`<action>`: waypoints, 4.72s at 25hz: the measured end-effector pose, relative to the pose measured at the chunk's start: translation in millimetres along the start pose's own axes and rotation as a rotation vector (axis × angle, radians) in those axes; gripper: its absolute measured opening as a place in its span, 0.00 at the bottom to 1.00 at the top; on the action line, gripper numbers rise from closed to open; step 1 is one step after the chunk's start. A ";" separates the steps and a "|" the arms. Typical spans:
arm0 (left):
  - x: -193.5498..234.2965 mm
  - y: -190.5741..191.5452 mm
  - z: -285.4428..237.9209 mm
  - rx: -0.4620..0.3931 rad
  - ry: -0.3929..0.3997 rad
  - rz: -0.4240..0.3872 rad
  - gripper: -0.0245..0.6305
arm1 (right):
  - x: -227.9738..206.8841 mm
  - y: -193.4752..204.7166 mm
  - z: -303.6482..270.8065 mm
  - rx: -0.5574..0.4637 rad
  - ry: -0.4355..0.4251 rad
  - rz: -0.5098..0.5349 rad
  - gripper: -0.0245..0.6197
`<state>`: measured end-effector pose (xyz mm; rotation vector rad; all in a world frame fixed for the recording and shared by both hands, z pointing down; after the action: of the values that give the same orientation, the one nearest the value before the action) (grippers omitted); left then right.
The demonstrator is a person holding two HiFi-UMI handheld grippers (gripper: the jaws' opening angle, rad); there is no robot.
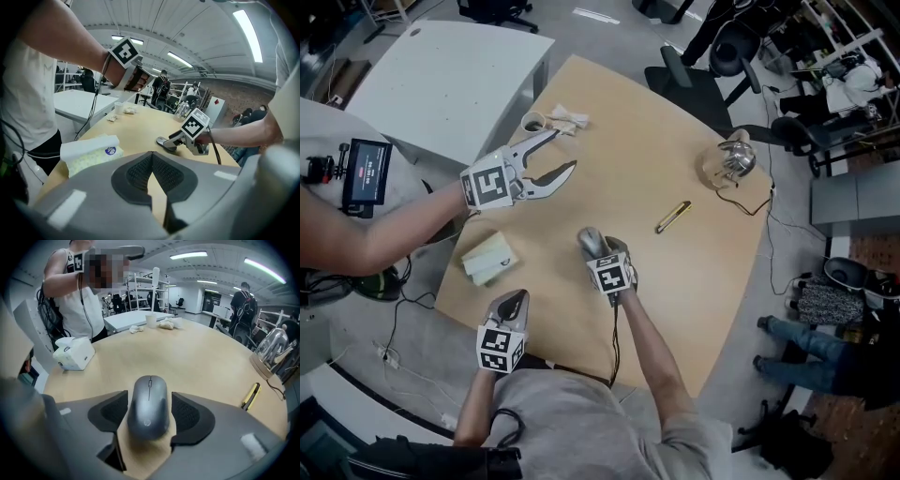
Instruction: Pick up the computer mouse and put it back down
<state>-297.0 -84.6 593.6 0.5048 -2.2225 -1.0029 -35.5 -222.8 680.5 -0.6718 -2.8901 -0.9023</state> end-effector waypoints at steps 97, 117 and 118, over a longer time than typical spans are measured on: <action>-53.2 -31.3 18.2 -0.112 0.027 -0.154 0.07 | 13.8 72.5 207.4 -0.337 0.044 -0.351 0.50; -81.7 -33.5 14.1 -0.123 0.076 -0.202 0.07 | 16.7 102.0 226.9 -0.332 0.027 -0.391 0.50; -82.4 -34.3 14.5 -0.126 0.077 -0.208 0.07 | 16.8 102.0 227.5 -0.332 0.029 -0.391 0.50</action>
<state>-244.8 -52.0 527.4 0.7159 -2.0551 -1.2006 11.8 -15.8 548.8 -0.0930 -2.9227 -1.4407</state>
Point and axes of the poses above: the fingertips, and each gripper's own axes: z backward along the fingers, x to its left, y out of its underside, the point moved 10 cm from there along z, backward along the fingers, and after that the axes turned 13 degrees about y, right-handed, at the moved point
